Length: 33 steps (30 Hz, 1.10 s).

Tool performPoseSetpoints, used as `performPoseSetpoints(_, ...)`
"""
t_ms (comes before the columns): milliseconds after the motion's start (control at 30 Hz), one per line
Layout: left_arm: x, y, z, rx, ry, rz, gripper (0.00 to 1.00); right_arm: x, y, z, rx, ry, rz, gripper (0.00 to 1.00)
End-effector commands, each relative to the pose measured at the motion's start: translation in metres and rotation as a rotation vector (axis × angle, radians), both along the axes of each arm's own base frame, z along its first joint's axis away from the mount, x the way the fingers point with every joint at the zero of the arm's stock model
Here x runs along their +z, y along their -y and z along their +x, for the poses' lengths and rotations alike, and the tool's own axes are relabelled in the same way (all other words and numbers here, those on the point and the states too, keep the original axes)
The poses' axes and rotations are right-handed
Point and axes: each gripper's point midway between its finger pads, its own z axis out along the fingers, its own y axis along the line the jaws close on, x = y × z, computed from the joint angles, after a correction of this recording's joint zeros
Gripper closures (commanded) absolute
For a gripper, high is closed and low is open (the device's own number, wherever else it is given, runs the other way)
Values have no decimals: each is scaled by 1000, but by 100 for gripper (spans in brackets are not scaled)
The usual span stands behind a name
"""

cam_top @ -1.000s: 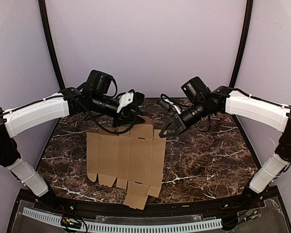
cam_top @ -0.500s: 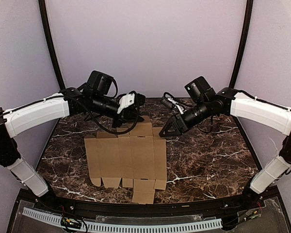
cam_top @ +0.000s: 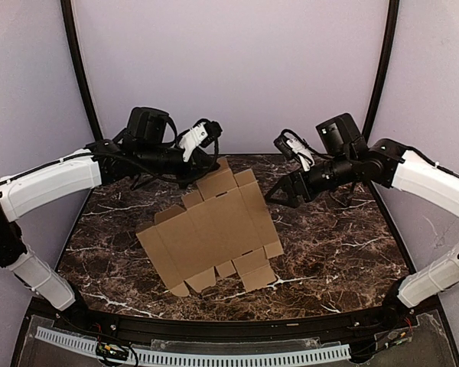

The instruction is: Fold the paper box

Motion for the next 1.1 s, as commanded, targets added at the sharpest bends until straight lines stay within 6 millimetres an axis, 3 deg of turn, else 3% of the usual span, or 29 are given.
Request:
performPoseSetpoints(0, 40, -15, 10, 224, -127, -182, 99, 26, 6, 19, -52, 147, -3, 17)
performPoseSetpoints(200, 30, -42, 21, 492, -340, -363, 99, 41, 6, 31, -62, 215, -32, 15)
performPoseSetpoints(267, 14, -54, 21, 556, -388, -423, 99, 41, 4, 35, -51, 238, -50, 15)
performPoseSetpoints(300, 17, -61, 19, 572, -392, -458, 99, 40, 4, 37, -50, 248, -60, 15)
performPoseSetpoints(333, 3, -65, 18, 598, -426, -479, 99, 38, 4, 41, -53, 259, -75, 15)
performPoseSetpoints(500, -18, -81, 2, 609, -450, -515, 99, 30, -3, 49, 10, 321, -120, 16)
performPoseSetpoints(533, -29, -80, -3, 587, -454, -497, 99, 28, -7, 49, 37, 329, -120, 16)
performPoseSetpoints(733, -45, -88, -28, 499, -421, -441, 99, 6, -29, 44, 207, 324, -114, 19)
performPoseSetpoints(967, -77, -102, -39, 530, -430, -356, 99, -34, -59, 37, 372, 214, -66, 20)
performPoseSetpoints(1067, -74, -110, -42, 546, -409, -394, 99, -50, -67, 32, 426, 162, -43, 21)
